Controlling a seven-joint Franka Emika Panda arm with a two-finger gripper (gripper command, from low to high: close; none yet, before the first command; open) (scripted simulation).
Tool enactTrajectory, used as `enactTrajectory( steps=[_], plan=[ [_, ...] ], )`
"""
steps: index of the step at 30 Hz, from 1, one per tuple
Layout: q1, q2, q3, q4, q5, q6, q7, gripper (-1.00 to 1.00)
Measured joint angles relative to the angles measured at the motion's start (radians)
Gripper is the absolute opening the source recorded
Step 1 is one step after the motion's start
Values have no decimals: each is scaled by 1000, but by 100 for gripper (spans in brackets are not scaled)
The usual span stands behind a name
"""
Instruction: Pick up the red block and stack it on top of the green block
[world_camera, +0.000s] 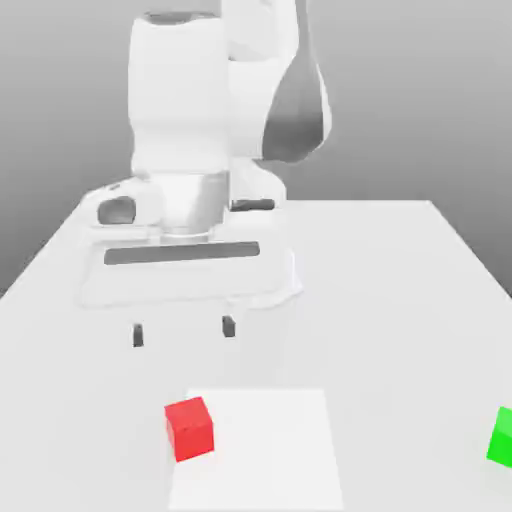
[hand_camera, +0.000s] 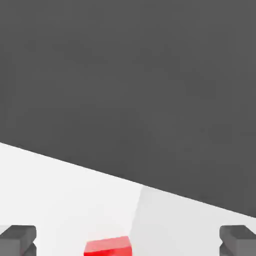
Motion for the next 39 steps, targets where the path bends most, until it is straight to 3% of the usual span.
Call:
enactTrajectory(
  steps=[8, 9, 16, 22, 34, 38, 39],
  plan=[
    [-63, 293, 67, -26, 135, 207, -183, 0],
    [-78, 325, 84, -22, 147, 234, -192, -100],
    [-83, 331, 90, -21, 148, 237, -193, -100],
    [-53, 144, 46, -47, 46, 79, -114, -100],
    [317, 224, 320, 202, -42, -97, 188, -100],
    [452, 361, 366, 303, -102, -60, 297, -100],
    [474, 402, 362, 317, -117, -34, 314, 100]
  ],
)
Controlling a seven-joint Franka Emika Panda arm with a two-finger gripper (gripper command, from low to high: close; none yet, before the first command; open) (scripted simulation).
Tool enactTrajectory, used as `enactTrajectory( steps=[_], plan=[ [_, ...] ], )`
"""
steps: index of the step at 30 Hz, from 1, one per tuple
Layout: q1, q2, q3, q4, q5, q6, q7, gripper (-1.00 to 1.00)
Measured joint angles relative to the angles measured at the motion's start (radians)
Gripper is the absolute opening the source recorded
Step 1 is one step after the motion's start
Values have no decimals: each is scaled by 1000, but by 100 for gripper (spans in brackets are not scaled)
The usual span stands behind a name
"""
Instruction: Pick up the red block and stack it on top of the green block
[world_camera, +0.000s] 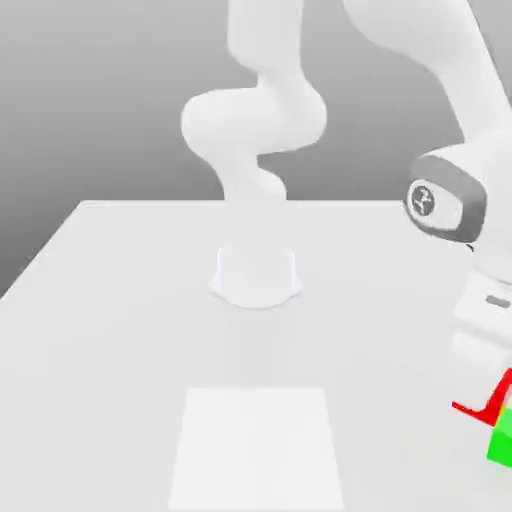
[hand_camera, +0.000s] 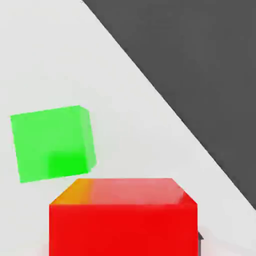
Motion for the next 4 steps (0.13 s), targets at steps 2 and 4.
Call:
enactTrajectory(
  steps=[2, 4],
  plan=[
    [0, 0, 0, 0, 0, 0, 0, 100],
    [0, 0, 0, 0, 0, 0, 0, 100]
  ],
)
